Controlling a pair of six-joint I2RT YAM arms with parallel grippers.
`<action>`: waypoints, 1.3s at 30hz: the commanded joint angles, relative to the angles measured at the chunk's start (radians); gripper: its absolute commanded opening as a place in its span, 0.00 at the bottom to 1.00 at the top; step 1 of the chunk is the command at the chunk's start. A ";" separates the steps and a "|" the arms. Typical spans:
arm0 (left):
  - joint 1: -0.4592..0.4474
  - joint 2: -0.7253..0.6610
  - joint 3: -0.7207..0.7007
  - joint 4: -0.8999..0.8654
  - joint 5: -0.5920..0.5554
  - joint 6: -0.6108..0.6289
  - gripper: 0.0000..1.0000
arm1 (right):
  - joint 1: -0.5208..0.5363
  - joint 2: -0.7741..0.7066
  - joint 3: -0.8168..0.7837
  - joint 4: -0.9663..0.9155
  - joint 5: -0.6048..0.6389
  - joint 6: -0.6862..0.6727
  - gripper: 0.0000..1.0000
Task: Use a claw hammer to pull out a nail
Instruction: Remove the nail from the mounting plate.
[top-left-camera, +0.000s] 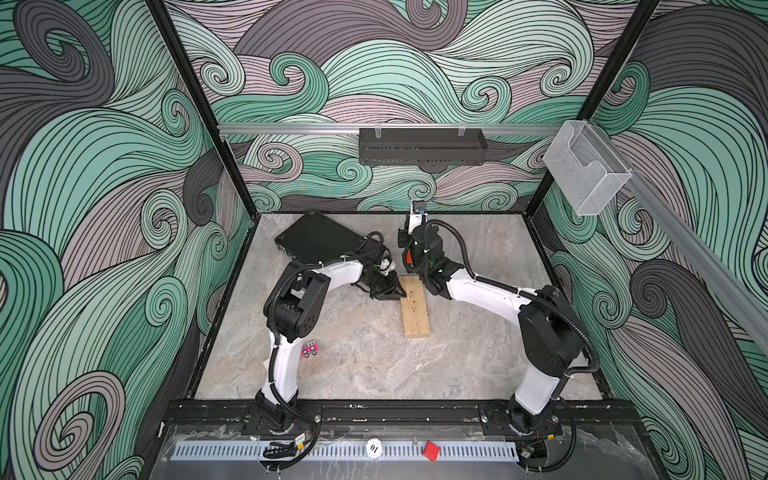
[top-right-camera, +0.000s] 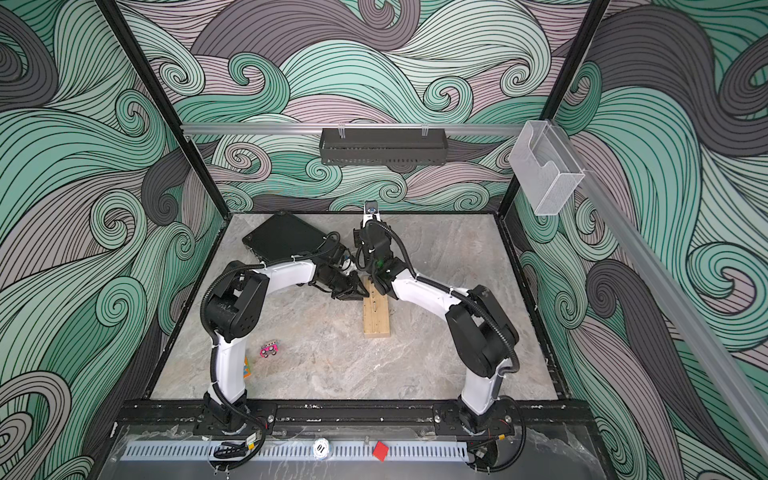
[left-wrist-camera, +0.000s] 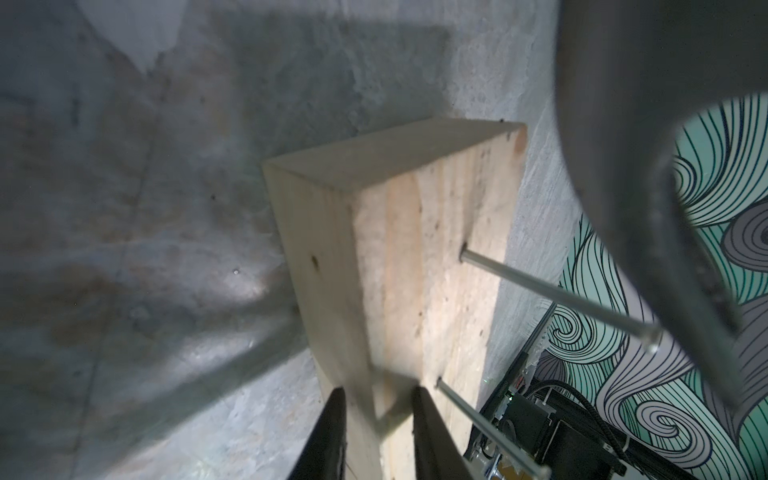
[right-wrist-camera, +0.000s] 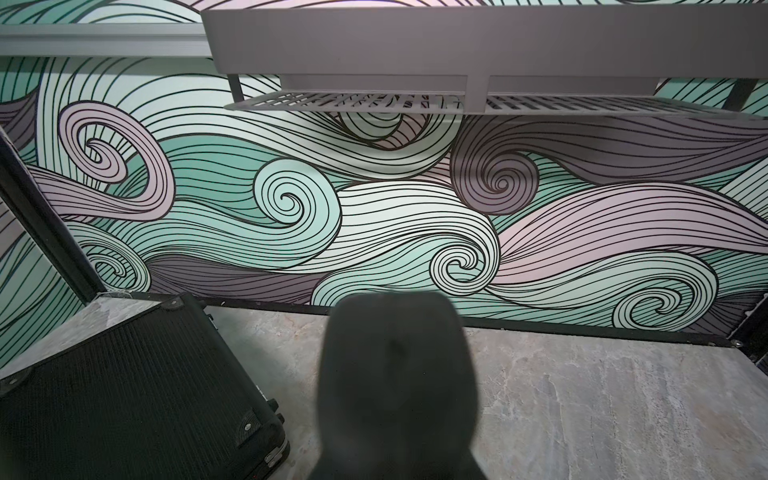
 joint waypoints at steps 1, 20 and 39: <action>-0.003 0.064 0.007 -0.066 -0.065 0.004 0.26 | 0.005 -0.047 -0.001 0.107 0.033 0.007 0.00; -0.003 0.073 0.028 -0.081 -0.068 0.009 0.26 | 0.015 -0.041 -0.034 0.115 0.043 0.024 0.00; -0.005 0.083 0.026 -0.079 -0.055 0.007 0.25 | 0.014 -0.002 -0.040 0.127 0.059 0.026 0.00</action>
